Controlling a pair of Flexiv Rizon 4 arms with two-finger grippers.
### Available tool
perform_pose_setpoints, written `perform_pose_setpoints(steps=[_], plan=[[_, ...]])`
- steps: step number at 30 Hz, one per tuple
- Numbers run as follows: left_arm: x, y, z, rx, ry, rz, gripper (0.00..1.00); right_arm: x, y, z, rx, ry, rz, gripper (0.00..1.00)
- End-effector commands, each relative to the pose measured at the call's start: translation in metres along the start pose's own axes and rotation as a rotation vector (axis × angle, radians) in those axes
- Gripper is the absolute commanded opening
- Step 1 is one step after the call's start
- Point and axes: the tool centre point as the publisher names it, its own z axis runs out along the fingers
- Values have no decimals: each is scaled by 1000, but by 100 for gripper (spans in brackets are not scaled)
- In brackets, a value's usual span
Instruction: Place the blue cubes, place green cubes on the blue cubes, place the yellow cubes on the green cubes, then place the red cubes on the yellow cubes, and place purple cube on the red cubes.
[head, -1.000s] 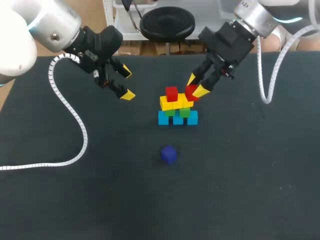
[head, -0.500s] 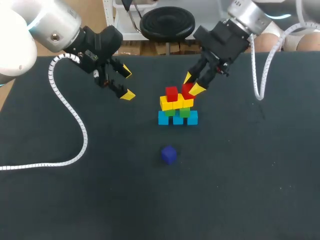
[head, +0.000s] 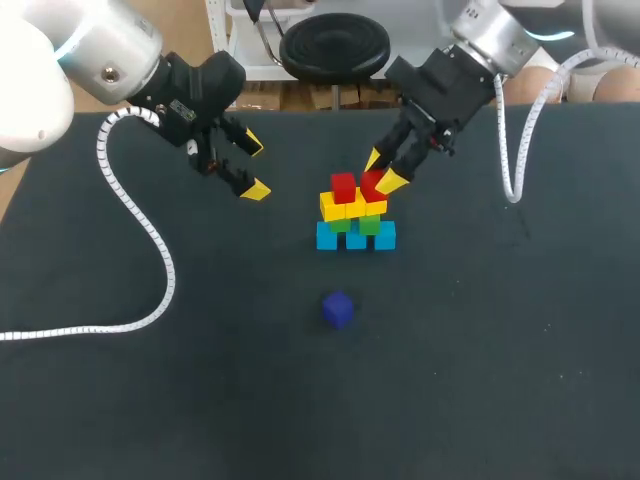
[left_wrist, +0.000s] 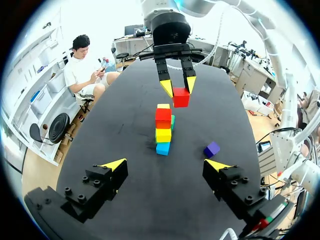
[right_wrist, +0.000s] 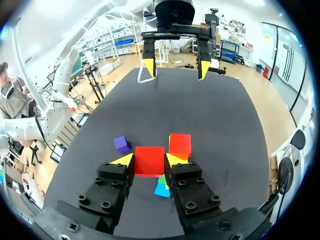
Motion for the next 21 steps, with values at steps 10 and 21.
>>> perform_pose_setpoints(steps=[10, 21], plan=[[0, 2, 0, 4, 0, 2, 100, 0, -2, 5, -23, 10, 6, 0], [0, 2, 0, 4, 0, 2, 100, 5, -2, 5, -20, 14, 33, 0]])
